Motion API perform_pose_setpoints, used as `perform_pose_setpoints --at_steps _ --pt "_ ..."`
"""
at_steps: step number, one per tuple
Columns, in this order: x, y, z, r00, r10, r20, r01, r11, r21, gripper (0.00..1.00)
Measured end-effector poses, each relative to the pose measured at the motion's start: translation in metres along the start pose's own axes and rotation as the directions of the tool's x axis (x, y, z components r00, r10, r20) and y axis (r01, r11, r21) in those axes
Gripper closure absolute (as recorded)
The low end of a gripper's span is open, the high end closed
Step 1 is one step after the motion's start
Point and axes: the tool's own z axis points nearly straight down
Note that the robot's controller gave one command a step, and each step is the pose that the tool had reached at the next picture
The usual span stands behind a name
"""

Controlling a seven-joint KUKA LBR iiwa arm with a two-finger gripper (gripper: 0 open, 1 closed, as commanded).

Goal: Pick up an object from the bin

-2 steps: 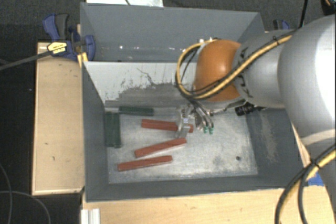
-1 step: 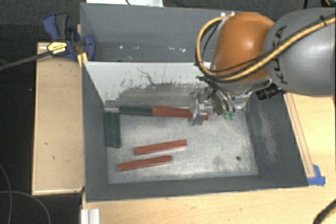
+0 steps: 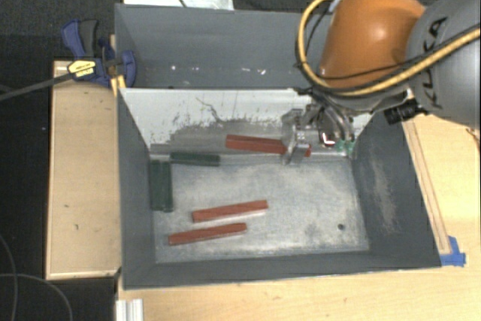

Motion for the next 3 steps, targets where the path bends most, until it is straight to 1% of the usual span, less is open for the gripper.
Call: perform_pose_setpoints --at_steps 1,2,3 --pt "-0.013 -0.003 0.180 0.987 -0.160 -0.015 0.160 0.987 0.000 1.00" --pt "-0.012 -0.009 0.039 0.977 -0.215 0.000 0.215 0.977 0.001 1.00" --pt "-0.022 -0.018 0.031 0.961 -0.276 -0.004 0.276 0.961 0.000 1.00"
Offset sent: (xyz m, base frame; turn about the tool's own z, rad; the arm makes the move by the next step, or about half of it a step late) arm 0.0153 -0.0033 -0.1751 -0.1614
